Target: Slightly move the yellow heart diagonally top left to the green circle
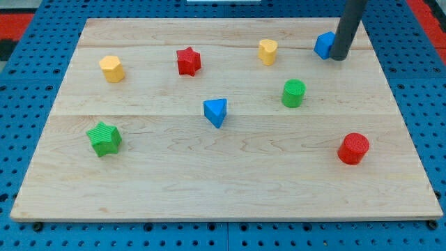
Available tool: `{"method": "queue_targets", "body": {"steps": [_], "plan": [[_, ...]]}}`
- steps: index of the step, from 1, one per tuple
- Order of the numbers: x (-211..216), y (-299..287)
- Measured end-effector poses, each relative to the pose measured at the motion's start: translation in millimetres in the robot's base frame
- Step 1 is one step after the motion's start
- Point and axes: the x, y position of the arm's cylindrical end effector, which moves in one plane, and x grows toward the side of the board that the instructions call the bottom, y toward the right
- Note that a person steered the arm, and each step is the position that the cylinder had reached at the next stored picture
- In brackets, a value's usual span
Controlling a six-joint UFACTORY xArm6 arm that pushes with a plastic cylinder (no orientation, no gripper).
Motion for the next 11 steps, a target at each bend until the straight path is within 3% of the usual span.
{"method": "queue_targets", "body": {"steps": [6, 11], "plan": [[9.5, -120.5], [3.2, -133.8]]}}
